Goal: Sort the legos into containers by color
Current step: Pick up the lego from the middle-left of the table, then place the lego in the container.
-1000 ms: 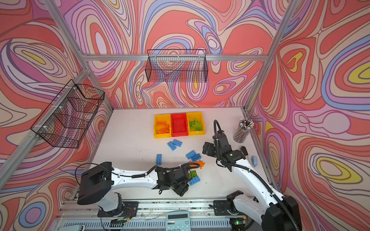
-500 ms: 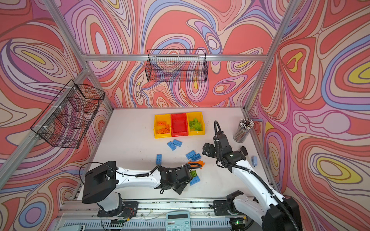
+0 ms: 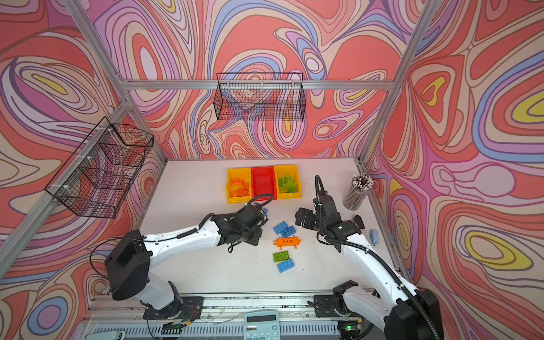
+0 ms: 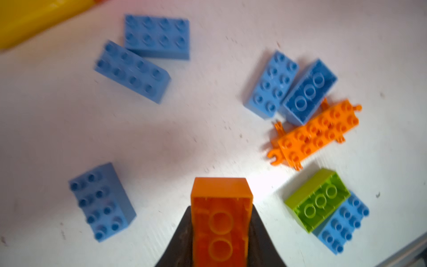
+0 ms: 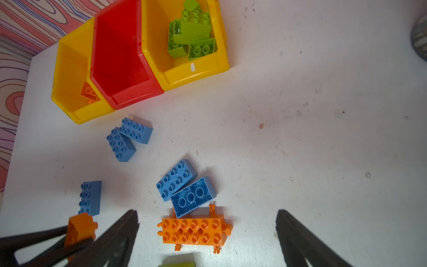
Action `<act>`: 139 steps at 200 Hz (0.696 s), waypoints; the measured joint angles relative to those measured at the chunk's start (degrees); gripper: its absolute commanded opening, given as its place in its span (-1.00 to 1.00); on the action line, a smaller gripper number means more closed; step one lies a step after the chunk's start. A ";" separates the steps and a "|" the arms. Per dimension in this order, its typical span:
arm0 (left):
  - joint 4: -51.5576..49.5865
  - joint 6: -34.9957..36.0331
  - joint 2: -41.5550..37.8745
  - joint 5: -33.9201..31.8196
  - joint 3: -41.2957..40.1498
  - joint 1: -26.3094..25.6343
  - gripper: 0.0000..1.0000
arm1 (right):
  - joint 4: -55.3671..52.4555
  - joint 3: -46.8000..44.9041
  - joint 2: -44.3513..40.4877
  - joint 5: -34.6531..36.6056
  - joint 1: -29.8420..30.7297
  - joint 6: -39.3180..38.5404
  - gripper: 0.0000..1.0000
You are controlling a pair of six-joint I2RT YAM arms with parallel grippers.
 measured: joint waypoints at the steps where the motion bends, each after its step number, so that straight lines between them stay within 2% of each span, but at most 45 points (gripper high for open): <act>1: -0.02 0.04 0.00 -0.07 0.13 0.26 -0.53 | 0.07 0.02 0.07 -0.02 0.00 0.00 0.96; 42: -1.84 2.82 4.87 -0.22 11.19 13.44 -0.53 | 2.36 0.92 3.48 -1.92 0.00 -0.15 0.96; 102: -3.89 5.09 19.89 1.20 27.63 22.34 -0.48 | 4.37 2.93 8.87 -3.34 0.00 -0.39 0.96; 128: -5.46 5.68 25.49 1.57 33.27 24.13 -0.09 | 5.03 3.34 10.56 -3.63 0.00 -0.59 0.96; 139: -5.97 5.97 26.95 1.75 34.56 24.44 0.19 | 5.09 3.34 11.39 -3.63 0.00 -0.63 0.96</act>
